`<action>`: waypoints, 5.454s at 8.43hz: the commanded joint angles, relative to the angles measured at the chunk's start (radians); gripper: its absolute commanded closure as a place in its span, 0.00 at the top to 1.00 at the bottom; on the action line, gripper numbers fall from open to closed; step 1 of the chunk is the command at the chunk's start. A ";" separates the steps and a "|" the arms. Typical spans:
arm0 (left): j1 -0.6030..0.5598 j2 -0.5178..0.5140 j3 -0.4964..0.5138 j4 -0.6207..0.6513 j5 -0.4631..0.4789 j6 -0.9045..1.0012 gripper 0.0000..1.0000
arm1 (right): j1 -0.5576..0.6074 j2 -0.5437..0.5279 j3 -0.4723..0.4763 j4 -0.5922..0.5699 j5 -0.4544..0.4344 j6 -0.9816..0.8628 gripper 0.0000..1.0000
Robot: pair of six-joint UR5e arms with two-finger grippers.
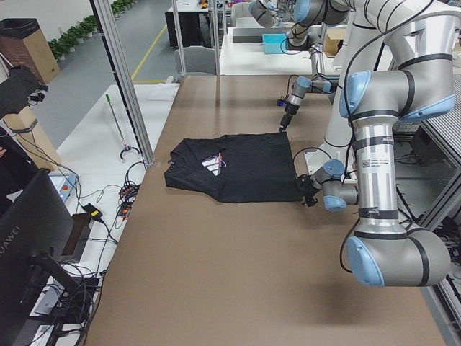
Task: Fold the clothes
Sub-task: 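Move both grippers to the hem corners nearest the robot and grasp them, then lift the hem with both grippers and fold it toward the collar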
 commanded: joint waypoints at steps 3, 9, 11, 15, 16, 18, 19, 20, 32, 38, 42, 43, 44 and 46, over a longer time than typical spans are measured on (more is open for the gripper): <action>0.009 0.003 0.005 0.000 0.004 0.000 0.35 | -0.011 -0.006 -0.001 0.007 -0.006 -0.001 0.92; 0.005 0.001 -0.006 0.001 0.016 0.000 0.00 | -0.013 -0.033 -0.004 0.004 -0.006 -0.010 0.93; 0.006 0.000 -0.004 0.001 0.016 0.000 0.00 | -0.044 -0.095 -0.012 0.002 -0.011 -0.016 0.92; 0.006 0.007 -0.001 0.001 0.016 0.000 0.00 | -0.120 -0.077 -0.075 0.005 -0.117 0.000 0.72; 0.006 0.007 -0.001 0.001 0.023 0.000 0.00 | -0.123 -0.074 -0.073 0.005 -0.132 0.002 0.46; 0.006 0.007 -0.003 0.001 0.027 0.000 0.00 | -0.128 -0.074 -0.072 0.005 -0.137 0.002 0.00; 0.006 0.006 -0.007 0.001 0.027 0.000 0.00 | -0.125 -0.075 -0.070 0.005 -0.137 0.001 0.00; 0.005 0.000 -0.007 0.001 0.027 0.000 0.00 | -0.125 -0.075 -0.069 0.005 -0.137 -0.001 0.00; -0.276 0.024 -0.396 0.176 -0.493 0.122 0.00 | -0.005 -0.123 0.431 -0.303 0.262 -0.158 0.00; -0.748 -0.293 0.020 0.179 -0.619 0.253 0.00 | 0.482 0.304 0.030 -0.570 0.394 -0.413 0.00; -0.831 -0.461 0.248 0.178 -0.617 0.279 0.00 | 0.633 0.480 -0.152 -0.581 0.402 -0.541 0.00; -0.849 -0.520 0.332 0.178 -0.616 0.291 0.00 | 0.646 0.536 -0.218 -0.581 0.402 -0.544 0.00; -0.857 -0.563 0.400 0.178 -0.594 0.298 0.00 | 0.666 0.576 -0.278 -0.578 0.402 -0.546 0.00; -0.857 -0.681 0.573 0.178 -0.565 0.327 0.00 | 0.697 0.708 -0.485 -0.554 0.405 -0.562 0.00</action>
